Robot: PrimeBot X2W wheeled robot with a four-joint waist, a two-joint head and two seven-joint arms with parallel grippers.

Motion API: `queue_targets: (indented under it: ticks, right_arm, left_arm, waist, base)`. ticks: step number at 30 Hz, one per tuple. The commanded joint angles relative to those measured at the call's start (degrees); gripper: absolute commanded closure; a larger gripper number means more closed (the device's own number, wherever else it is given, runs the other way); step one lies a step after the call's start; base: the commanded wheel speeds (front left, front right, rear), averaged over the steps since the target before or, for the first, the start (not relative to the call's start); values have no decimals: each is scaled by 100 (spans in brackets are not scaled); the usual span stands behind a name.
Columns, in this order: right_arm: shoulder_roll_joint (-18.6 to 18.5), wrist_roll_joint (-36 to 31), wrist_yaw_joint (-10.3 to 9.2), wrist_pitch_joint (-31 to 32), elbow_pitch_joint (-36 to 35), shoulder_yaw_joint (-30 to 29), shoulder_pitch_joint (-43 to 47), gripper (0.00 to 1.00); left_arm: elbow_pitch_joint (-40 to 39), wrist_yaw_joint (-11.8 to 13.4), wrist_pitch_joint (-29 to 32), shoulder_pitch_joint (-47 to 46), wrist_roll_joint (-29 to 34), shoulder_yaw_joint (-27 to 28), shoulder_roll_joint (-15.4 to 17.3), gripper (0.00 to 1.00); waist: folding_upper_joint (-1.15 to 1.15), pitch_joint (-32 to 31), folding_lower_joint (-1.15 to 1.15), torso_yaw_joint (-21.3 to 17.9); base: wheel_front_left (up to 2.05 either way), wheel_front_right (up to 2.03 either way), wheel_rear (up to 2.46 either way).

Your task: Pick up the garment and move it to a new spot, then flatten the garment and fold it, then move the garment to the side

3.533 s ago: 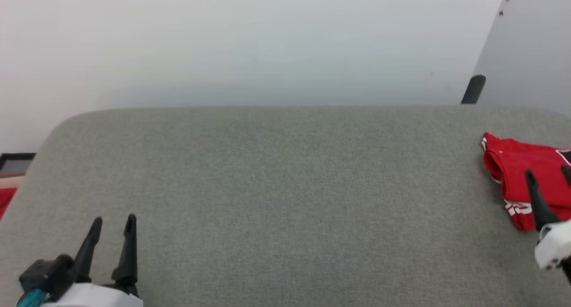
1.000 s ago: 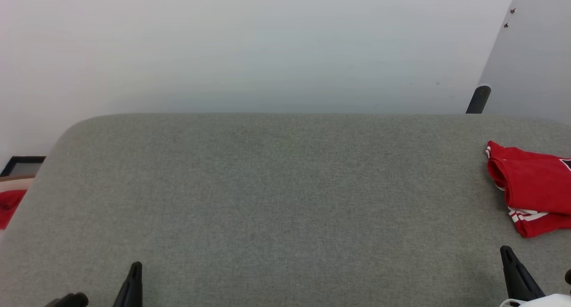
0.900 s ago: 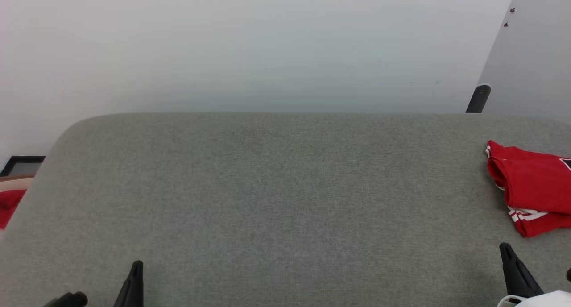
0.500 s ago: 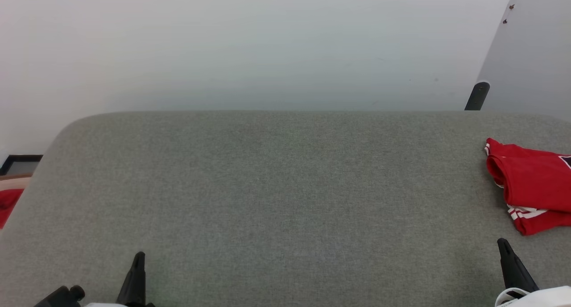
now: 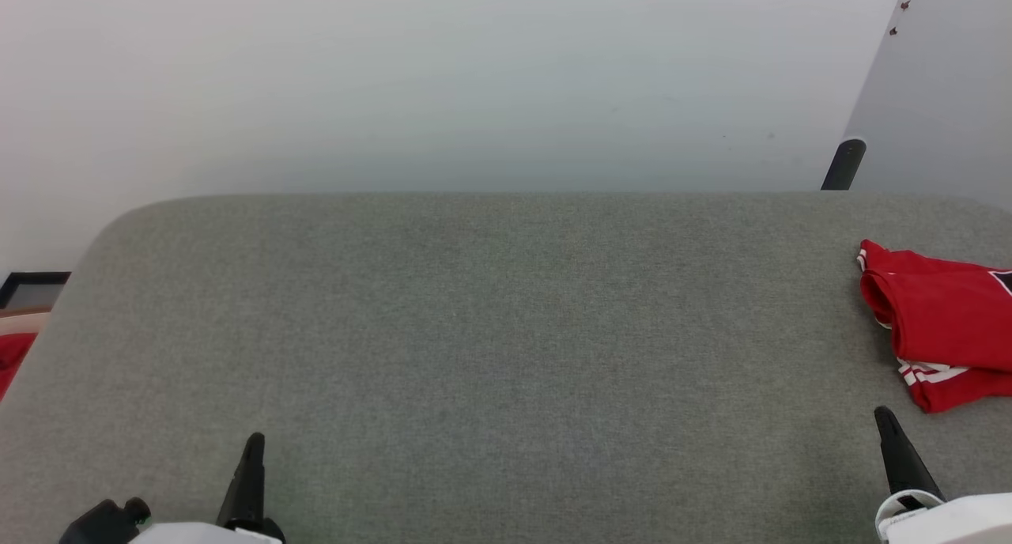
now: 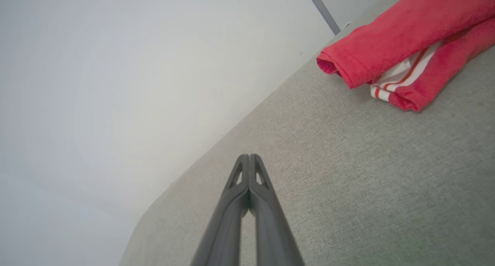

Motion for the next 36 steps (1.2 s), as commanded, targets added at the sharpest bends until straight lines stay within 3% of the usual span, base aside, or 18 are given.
queue_targets:
  ticks: [1,36]
  right_arm:
    - [-5,200,-1,30,-45,-33,-155,100]
    - [229,2191,-2,308,158,-89,-467,100]
  left_arm:
    - [-75,-8,44,-157,-160,51,0,100]
    - [-78,-13,602,-479,-1808,225,-332,100]
  waist:
    - [0,7,0,-4]
    - [0,133,0,-83]
  base:
    - [0,0,0]
    - [0,0,0]
